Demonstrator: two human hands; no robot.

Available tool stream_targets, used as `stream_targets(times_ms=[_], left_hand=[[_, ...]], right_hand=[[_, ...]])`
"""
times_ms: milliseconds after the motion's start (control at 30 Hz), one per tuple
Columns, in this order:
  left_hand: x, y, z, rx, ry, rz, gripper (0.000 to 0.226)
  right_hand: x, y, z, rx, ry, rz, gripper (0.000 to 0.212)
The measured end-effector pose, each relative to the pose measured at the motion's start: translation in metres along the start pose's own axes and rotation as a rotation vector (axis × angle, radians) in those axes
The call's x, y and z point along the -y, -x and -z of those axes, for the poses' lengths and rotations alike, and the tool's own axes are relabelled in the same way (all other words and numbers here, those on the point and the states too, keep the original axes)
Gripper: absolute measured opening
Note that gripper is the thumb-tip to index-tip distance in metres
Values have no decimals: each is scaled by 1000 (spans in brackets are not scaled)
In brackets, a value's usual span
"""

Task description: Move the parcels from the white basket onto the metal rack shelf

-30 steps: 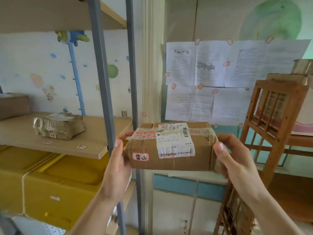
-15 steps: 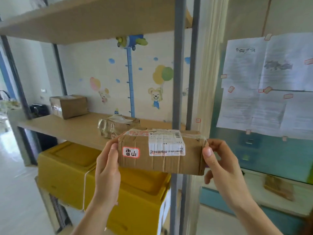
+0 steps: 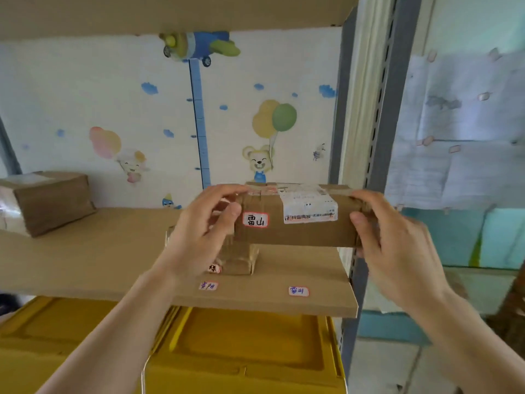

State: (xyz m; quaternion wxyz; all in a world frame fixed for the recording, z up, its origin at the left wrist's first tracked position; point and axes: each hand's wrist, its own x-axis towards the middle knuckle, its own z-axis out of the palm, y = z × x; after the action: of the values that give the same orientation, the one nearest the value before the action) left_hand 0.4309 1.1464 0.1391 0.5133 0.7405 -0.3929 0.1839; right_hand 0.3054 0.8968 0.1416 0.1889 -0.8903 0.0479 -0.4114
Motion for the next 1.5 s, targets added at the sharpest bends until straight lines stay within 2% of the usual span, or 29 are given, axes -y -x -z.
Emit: stream_targets(times_ms=[167,333,467,567,767,867,1033,1167,1233,1367,1500], left_hand=[[27,-28,6,116,-312,-63,31],[40,-31,-1,41,-276,-111,32],[45,-32,-7,-24,-196,-60,33],[47,-31,-9,-22,-182,-62,34],[58,-28,-15,198,-323,-126,30],[63,-29,-14,183,-393,-160,28],[68,-30,-12,243,-490,-169,23],[64,-29,-11,341,-526,-121,25],[66,-28,-10,408,-555,-116,31],[66,-27,-10,401,-579,-122,31],[65,-27,-12,355,-578,-145,29]], right_hand=[[24,-6,-1,54,298,-22,40],[35,-17,-6,141,521,-56,32],[40,-31,8,141,553,-23,29],[45,-35,12,122,568,31,38],[45,-40,7,35,435,123,45],[28,-38,-6,126,477,70,51],[6,-25,-30,320,551,-35,37],[6,-23,-32,403,754,50,16],[7,-24,-33,467,813,98,13],[5,-24,-35,494,760,129,21],[3,-26,-32,463,642,60,26]])
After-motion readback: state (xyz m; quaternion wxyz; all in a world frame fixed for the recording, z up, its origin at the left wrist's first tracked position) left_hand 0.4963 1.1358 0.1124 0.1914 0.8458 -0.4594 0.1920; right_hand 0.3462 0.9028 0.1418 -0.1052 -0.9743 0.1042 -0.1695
